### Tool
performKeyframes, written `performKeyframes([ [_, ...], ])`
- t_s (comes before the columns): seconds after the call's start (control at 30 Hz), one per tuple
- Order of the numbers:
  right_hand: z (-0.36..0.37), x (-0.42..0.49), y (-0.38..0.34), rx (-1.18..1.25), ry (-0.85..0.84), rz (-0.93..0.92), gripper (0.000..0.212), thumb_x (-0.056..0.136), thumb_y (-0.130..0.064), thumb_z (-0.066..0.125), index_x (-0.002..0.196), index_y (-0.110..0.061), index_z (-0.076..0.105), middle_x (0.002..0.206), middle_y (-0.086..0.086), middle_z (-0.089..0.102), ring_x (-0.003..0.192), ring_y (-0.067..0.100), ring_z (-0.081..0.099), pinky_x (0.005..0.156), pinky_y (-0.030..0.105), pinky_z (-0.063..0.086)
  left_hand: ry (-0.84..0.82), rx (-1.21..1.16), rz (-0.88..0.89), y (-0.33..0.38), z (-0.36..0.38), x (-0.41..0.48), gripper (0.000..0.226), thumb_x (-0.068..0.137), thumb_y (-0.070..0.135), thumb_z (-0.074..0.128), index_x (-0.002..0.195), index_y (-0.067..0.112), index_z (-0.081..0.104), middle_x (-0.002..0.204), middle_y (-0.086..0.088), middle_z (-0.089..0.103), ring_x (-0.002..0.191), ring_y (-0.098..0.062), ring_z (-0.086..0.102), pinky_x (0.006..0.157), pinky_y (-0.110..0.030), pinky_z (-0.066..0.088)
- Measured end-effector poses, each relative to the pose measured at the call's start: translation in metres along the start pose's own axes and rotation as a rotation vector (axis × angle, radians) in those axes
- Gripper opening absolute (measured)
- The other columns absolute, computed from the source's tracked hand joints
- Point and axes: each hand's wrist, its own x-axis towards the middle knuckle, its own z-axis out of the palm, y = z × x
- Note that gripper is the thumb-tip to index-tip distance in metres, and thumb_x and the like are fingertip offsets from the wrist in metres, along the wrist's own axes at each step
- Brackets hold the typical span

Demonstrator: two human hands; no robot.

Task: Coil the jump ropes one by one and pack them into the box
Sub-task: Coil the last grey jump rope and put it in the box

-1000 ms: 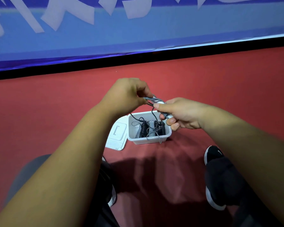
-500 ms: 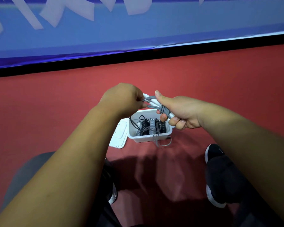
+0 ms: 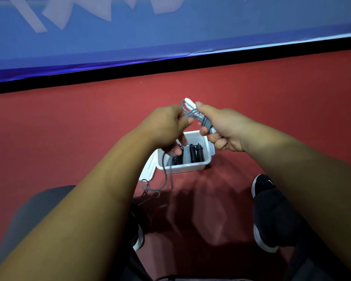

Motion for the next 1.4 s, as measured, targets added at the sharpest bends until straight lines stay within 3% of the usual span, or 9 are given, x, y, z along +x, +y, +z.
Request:
performKeyframes([
  [0.13, -0.005, 0.001, -0.003, 0.027, 0.018, 0.007, 0.049, 0.093, -0.069, 0.064, 0.104, -0.021, 0.062, 0.072, -0.003, 0.056, 0.051, 0.009, 0.025, 0.051, 0.020, 0.014, -0.031, -0.485, -0.003, -0.002, 0.005, 0.006, 0.018, 0.112, 0.024, 0.049, 0.109, 0.007, 0.052, 0.080, -0.018, 0.070, 0.060, -0.026, 0.068, 0.058, -0.038, 0.060],
  [0.23, -0.008, 0.001, -0.004, 0.027, 0.016, 0.008, 0.047, 0.093, -0.067, 0.063, 0.101, -0.020, 0.060, 0.072, -0.003, 0.055, 0.051, 0.010, 0.024, 0.049, 0.020, 0.013, -0.001, -0.626, -0.014, -0.009, 0.002, 0.015, 0.026, 0.112, 0.021, 0.047, 0.111, 0.003, 0.065, 0.073, -0.006, 0.061, 0.055, -0.016, 0.047, 0.056, -0.029, 0.047],
  [0.63, 0.008, -0.015, -0.011, 0.162, -0.101, -0.011, 0.024, 0.098, -0.036, 0.059, 0.102, -0.012, 0.059, 0.080, 0.005, 0.060, 0.049, 0.008, 0.024, 0.040, 0.017, 0.010, -0.094, -0.173, -0.160, -0.022, -0.005, 0.012, 0.017, 0.103, 0.009, 0.064, 0.102, -0.004, 0.076, 0.085, -0.010, 0.075, 0.077, -0.020, 0.061, 0.080, -0.038, 0.053],
  [0.73, 0.013, -0.018, -0.008, 0.171, -0.094, -0.024, 0.024, 0.099, -0.032, 0.059, 0.103, -0.008, 0.059, 0.082, 0.006, 0.061, 0.048, 0.008, 0.026, 0.038, 0.017, 0.013, -0.159, -0.142, -0.284, -0.019, -0.001, 0.009, 0.021, 0.105, 0.012, 0.062, 0.104, -0.007, 0.071, 0.080, -0.014, 0.068, 0.072, -0.024, 0.065, 0.071, -0.034, 0.059],
  [0.87, 0.022, -0.017, -0.006, 0.260, -0.108, -0.044, 0.025, 0.102, -0.033, 0.054, 0.103, -0.008, 0.060, 0.075, 0.008, 0.059, 0.046, 0.012, 0.033, 0.039, 0.022, 0.037, -0.203, -0.126, -0.377, -0.012, 0.006, 0.007, 0.038, 0.112, 0.030, 0.048, 0.119, -0.004, 0.063, 0.090, -0.014, 0.057, 0.062, -0.025, 0.070, 0.070, -0.040, 0.062],
  [1.0, 0.016, -0.013, -0.009, 0.356, -0.115, -0.048, 0.025, 0.101, -0.036, 0.051, 0.101, -0.012, 0.060, 0.071, 0.006, 0.056, 0.049, 0.015, 0.041, 0.061, 0.034, 0.058, -0.220, -0.122, -0.310, -0.008, 0.007, 0.007, 0.044, 0.113, 0.040, 0.042, 0.101, 0.004, 0.065, 0.089, -0.014, 0.055, 0.058, -0.025, 0.071, 0.072, -0.043, 0.062],
  [1.13, 0.007, -0.011, -0.011, 0.417, -0.119, -0.053, 0.020, 0.099, -0.032, 0.053, 0.100, -0.012, 0.058, 0.073, 0.007, 0.054, 0.051, 0.013, 0.035, 0.054, 0.027, 0.052, -0.222, -0.102, -0.251, -0.009, 0.004, 0.005, 0.044, 0.112, 0.043, 0.043, 0.093, 0.009, 0.064, 0.072, -0.010, 0.055, 0.055, -0.024, 0.066, 0.054, -0.031, 0.058],
  [1.3, 0.005, -0.007, -0.013, 0.432, -0.082, -0.090, 0.015, 0.097, -0.024, 0.050, 0.100, -0.010, 0.053, 0.075, 0.007, 0.054, 0.049, 0.010, 0.032, 0.037, 0.018, 0.018, -0.226, -0.205, -0.229, -0.009, 0.003, 0.004, 0.043, 0.112, 0.042, 0.042, 0.087, 0.012, 0.059, 0.066, -0.005, 0.052, 0.051, -0.020, 0.062, 0.052, -0.030, 0.057],
  [1.4, 0.005, -0.007, -0.012, 0.406, -0.047, -0.117, 0.013, 0.095, -0.018, 0.053, 0.104, -0.008, 0.054, 0.079, 0.009, 0.056, 0.048, 0.012, 0.037, 0.035, 0.020, 0.021, -0.219, -0.220, -0.234, -0.010, 0.003, 0.005, 0.042, 0.112, 0.041, 0.042, 0.086, 0.012, 0.056, 0.066, -0.006, 0.052, 0.051, -0.021, 0.063, 0.053, -0.031, 0.058],
])
